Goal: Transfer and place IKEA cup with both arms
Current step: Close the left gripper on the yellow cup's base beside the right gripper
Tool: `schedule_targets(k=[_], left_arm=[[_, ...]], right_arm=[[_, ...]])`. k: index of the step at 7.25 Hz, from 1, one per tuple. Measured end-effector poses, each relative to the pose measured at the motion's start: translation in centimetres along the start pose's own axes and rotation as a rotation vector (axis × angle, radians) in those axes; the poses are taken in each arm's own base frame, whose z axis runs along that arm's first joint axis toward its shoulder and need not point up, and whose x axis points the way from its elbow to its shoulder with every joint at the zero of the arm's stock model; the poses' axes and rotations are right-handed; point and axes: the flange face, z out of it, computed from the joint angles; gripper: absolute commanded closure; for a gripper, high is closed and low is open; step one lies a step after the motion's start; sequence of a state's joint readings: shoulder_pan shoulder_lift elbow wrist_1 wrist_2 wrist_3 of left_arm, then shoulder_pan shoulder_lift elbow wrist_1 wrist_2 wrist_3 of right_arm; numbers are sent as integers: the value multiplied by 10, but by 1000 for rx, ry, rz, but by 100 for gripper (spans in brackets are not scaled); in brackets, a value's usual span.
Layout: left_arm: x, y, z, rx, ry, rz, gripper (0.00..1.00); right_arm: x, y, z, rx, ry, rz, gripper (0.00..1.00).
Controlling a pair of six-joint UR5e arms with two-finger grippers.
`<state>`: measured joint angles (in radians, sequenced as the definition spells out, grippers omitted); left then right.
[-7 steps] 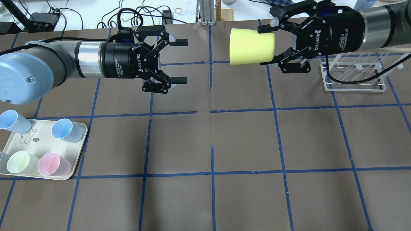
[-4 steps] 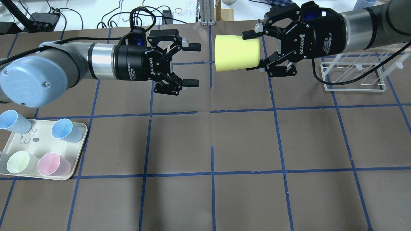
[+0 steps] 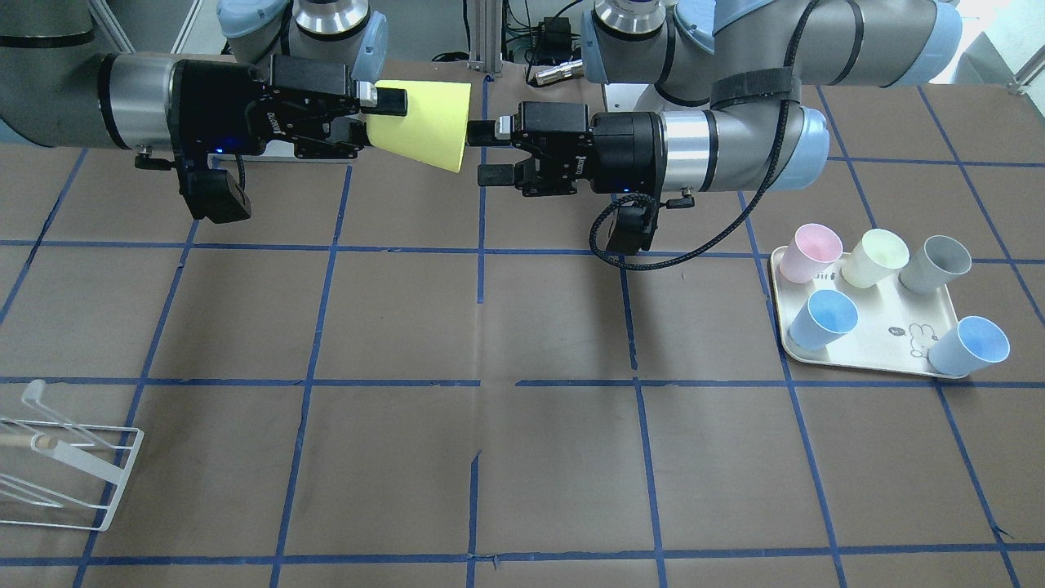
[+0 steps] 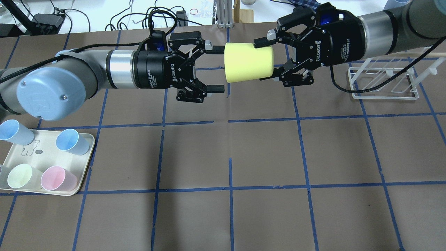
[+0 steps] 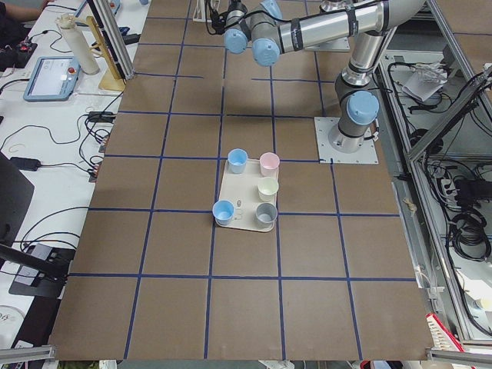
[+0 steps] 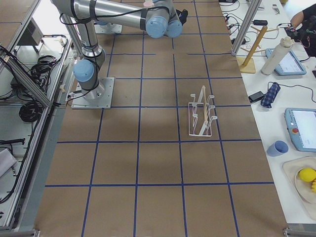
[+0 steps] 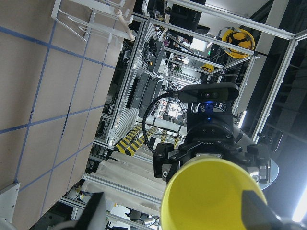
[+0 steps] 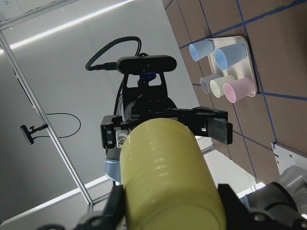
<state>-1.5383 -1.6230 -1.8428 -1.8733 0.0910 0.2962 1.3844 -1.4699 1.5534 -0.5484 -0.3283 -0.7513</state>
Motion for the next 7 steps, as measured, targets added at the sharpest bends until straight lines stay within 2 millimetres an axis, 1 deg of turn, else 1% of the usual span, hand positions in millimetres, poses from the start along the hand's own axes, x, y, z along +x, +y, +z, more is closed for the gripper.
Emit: schedule_targets(k=[2,3,4,5,6,7], left_arm=[[0,6,8,-12,7,5,23],[2,10,9,-13,8,13,35],[1,13,10,-14,9,19,53],[-3,16,10,-14,8,28,76],[-5,17,10,-15,8,37,92],[-6,17,10,-14,8,43,100]], right_arm=[[-1,0,8,-6,-3,-3,60],[-2,1,10,-7,-4,-3,60],[-2,1,11,-8,-5,-3,60],[-2,1,11,-9,-5,-2,60],[-2,1,12,-9,-5,-2,59],[-2,1,12,-9,-5,-2,53]])
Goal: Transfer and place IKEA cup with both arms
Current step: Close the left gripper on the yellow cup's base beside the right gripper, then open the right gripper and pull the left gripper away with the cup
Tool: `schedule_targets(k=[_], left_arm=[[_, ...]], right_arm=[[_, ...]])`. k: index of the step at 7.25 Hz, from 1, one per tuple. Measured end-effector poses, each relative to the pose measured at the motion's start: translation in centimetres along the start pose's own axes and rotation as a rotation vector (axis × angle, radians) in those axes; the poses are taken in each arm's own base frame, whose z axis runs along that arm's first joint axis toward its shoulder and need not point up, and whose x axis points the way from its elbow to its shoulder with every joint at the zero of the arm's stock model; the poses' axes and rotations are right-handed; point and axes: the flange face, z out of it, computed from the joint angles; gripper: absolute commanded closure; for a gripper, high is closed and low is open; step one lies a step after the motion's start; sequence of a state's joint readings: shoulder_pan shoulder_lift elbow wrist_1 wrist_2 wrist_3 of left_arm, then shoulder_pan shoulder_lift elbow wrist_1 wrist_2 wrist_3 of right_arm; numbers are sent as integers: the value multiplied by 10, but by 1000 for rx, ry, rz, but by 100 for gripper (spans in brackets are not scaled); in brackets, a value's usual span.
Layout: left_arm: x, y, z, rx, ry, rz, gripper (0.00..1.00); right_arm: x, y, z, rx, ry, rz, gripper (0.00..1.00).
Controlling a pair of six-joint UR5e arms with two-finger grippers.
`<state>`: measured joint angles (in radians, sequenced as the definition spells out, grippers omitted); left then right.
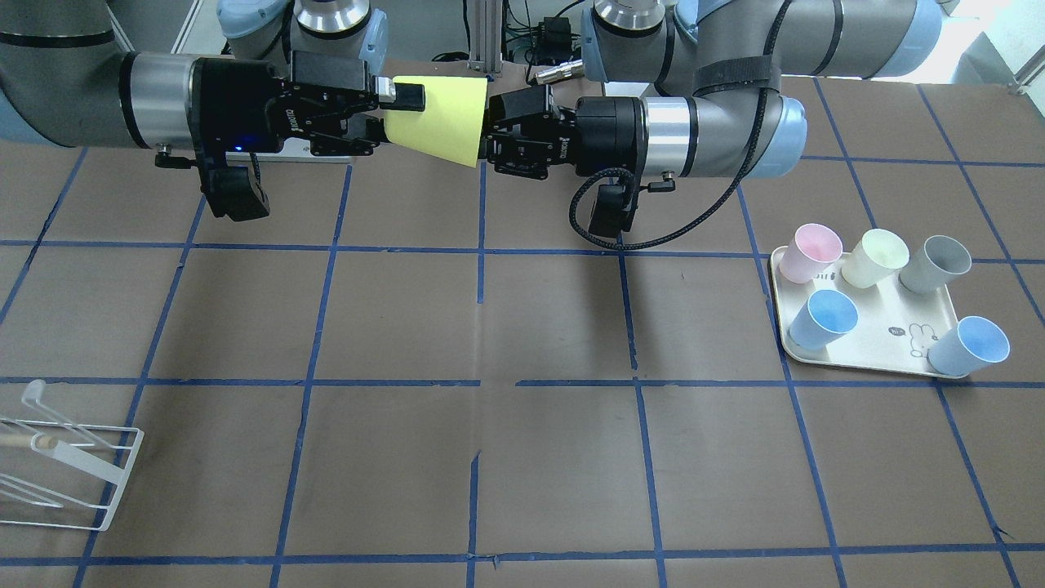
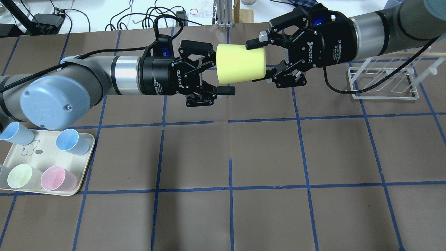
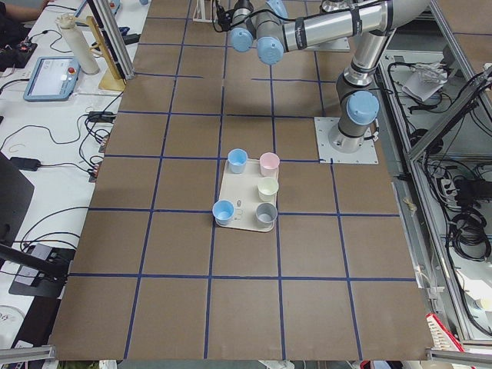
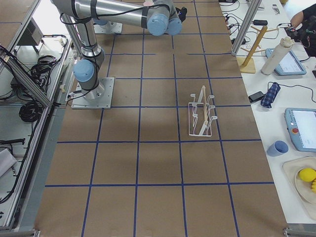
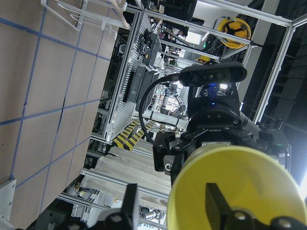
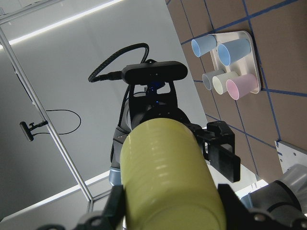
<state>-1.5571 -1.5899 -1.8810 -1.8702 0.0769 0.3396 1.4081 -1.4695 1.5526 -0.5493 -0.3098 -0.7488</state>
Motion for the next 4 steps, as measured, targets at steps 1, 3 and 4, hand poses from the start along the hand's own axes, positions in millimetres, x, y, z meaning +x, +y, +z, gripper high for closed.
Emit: schedule_targets(k=[1,3,4], left_arm=[[1,0,-1,2,0,4,100],[3,-1,-3,5,0,9,100],[3,-2,-4,7,1,9,100]], right_arm=[[0,0,0,0,0,0,53],[0,1,0,0,0,3,0],[-1,2,0,0,0,5,0]])
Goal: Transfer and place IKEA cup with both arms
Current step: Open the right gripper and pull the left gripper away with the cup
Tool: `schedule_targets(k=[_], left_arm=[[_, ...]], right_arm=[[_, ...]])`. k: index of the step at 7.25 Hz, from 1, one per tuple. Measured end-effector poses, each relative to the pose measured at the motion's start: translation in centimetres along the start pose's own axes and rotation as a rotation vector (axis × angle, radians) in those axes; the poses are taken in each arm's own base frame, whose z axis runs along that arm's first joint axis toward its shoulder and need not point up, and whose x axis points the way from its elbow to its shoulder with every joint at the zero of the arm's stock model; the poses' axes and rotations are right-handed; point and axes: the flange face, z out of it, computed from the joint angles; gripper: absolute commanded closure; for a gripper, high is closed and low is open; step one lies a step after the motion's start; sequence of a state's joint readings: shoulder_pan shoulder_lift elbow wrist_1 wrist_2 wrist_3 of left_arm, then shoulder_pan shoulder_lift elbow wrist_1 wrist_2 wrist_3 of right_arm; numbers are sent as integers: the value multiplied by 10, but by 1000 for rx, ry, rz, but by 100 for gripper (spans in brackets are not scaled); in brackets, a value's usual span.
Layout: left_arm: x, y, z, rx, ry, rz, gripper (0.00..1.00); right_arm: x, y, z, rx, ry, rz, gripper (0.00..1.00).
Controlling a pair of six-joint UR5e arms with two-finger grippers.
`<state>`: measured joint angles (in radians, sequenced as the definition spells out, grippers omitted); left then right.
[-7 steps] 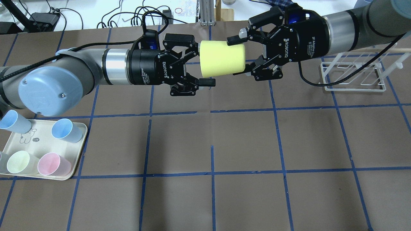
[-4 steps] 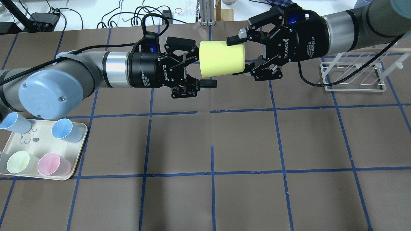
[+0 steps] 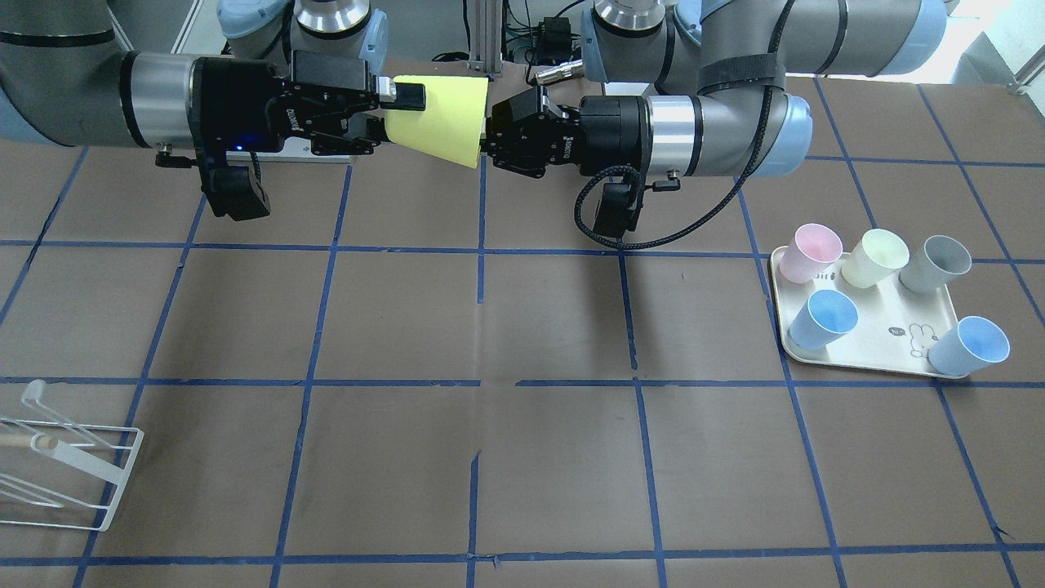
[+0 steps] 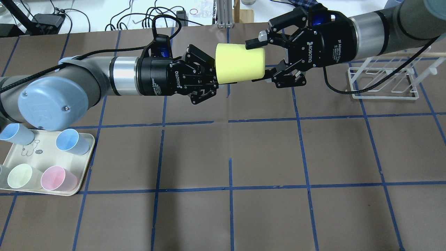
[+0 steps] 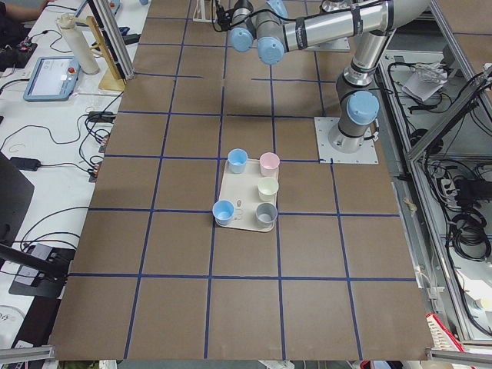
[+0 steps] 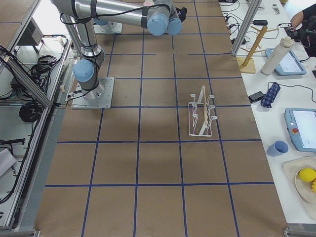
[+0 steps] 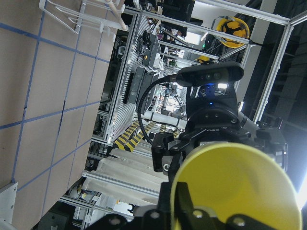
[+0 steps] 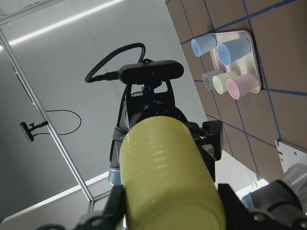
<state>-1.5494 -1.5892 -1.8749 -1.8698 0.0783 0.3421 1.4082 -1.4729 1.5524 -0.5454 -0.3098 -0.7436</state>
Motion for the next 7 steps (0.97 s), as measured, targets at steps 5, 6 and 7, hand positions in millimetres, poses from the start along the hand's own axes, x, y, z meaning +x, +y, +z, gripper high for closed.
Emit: schedule_targets(k=[5,6,7], left_arm=[[3,2,-2,5,1,5,100],[5,3,-3,7,0,9,100],[7,4,-7,12,-2,13,100]], right_arm=[[-4,-5,-4,8,8,-20,0],[-5,-8,-8,10,22,-40,0],[-4,-11,-15,14,42,-57,0]])
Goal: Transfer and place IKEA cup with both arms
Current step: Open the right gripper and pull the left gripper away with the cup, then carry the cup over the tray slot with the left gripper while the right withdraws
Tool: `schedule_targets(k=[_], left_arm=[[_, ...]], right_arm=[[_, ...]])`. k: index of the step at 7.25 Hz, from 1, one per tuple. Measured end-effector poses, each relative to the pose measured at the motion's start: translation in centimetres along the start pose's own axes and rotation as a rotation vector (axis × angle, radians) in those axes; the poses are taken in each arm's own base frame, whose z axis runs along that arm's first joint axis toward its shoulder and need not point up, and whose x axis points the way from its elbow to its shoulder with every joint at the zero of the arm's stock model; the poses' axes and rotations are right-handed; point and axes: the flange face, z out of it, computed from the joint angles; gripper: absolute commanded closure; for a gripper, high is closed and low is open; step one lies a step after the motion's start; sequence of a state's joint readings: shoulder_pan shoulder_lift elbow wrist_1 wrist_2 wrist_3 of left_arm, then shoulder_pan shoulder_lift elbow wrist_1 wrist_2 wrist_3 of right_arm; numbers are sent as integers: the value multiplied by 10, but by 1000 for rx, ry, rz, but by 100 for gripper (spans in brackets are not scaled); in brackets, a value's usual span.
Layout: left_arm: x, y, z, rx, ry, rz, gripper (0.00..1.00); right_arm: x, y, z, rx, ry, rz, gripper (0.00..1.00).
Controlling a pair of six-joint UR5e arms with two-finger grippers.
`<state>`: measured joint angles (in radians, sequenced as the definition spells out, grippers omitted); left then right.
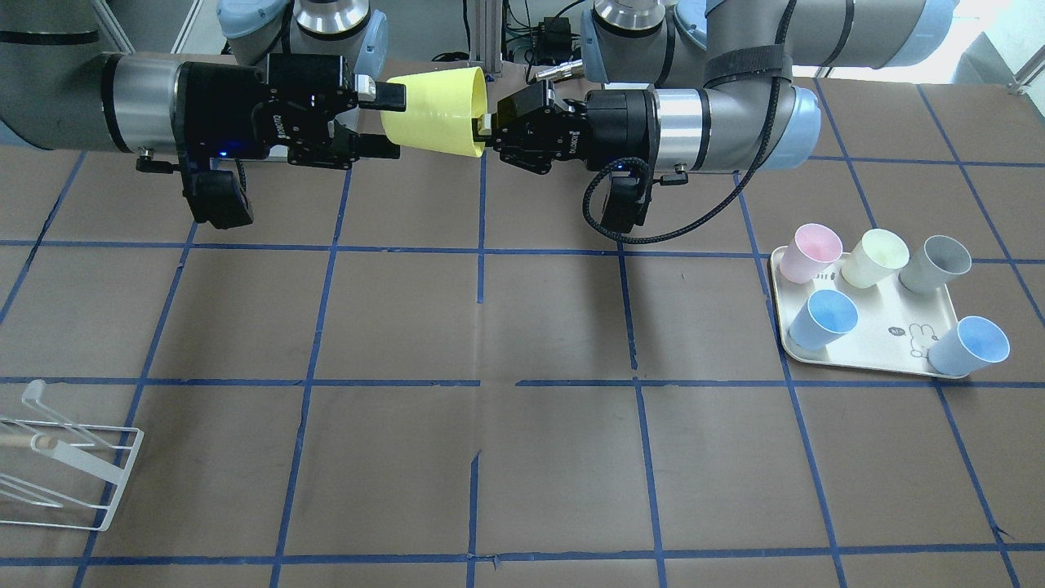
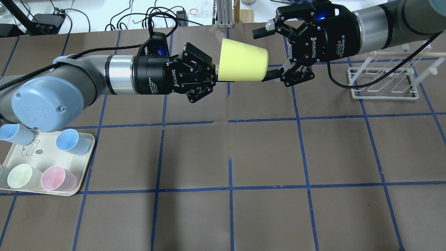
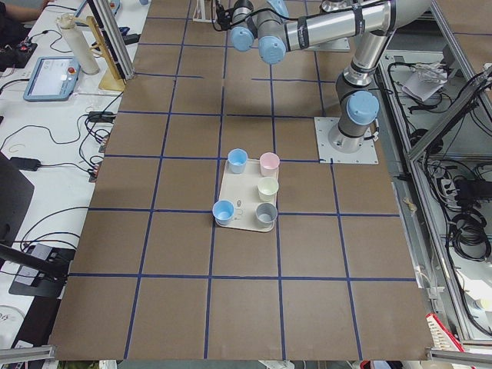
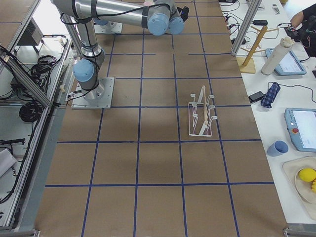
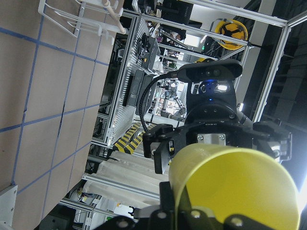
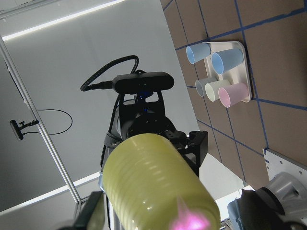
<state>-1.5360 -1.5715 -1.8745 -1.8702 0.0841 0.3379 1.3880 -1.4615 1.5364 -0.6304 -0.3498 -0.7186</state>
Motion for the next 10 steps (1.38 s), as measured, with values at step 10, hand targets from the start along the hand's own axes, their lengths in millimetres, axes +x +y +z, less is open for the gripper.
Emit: schedule_targets(k=[10], left_arm=[[32,-26,-208,201,-1006,204,100]], right_arm=[[31,-15,-68,-14,524,-12,0]])
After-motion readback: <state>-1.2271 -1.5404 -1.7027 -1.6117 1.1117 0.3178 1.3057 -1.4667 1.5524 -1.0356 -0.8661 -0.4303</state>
